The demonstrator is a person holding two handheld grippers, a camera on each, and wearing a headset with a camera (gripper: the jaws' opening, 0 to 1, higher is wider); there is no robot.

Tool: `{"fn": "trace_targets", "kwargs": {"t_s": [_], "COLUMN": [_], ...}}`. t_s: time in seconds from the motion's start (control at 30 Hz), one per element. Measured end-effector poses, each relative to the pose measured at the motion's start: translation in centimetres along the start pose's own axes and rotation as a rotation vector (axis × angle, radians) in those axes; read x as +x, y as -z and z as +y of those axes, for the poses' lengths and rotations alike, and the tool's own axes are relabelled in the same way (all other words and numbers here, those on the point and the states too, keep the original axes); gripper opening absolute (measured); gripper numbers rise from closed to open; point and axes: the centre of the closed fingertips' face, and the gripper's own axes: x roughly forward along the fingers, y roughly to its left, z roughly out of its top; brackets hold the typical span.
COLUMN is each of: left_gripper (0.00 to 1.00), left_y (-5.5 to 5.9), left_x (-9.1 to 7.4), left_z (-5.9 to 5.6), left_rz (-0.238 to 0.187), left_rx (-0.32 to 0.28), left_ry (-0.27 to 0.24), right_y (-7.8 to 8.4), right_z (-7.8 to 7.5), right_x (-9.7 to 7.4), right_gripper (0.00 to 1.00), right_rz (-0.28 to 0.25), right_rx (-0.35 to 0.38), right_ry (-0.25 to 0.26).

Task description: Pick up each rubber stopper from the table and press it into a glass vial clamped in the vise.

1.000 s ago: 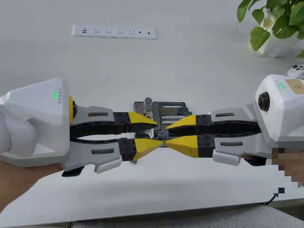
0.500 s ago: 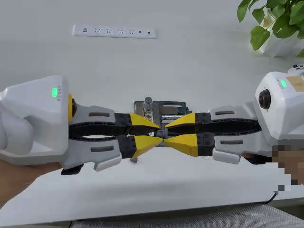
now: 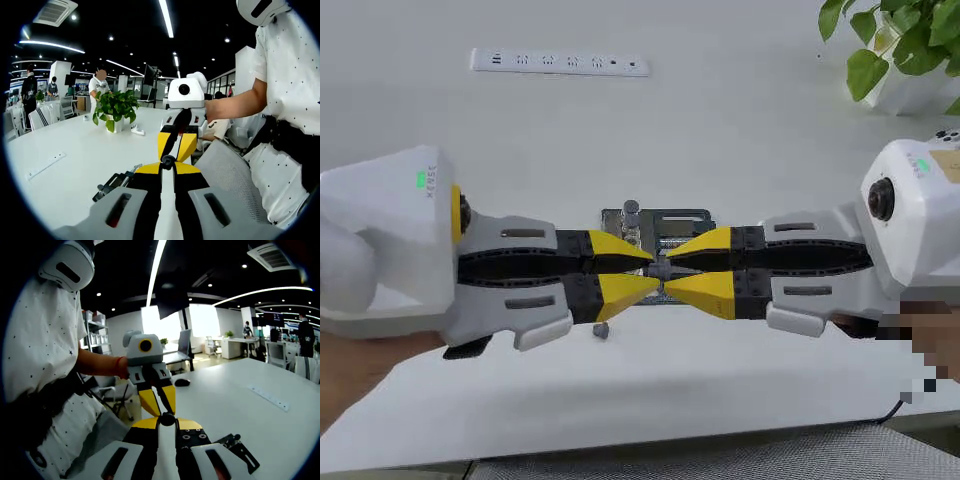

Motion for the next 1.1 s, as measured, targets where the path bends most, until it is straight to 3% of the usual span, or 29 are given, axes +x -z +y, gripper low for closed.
{"fn": "trace_targets", "kwargs": {"t_s": [0.7,1.1], "left_gripper": [0.04,0.04], "left_y": [-0.3,-0.28], "left_x": [-0.55,-0.62], "left_z": [-0.43,-0.52], "left_rz": [-0.031,-0.027], "left_rx": [-0.055,-0.055], "left_ry": [0.03,0.046], "right_y": [-0.54,-0.7], "right_z": [0.57,0.73], "right_x": [-0.05,0.08], "right_gripper": [0.07,0.06], "right_rz": [0.002,0.015], "right_rx": [-0.02,-0.031], "right_ry": [-0.024,-0.027]}}
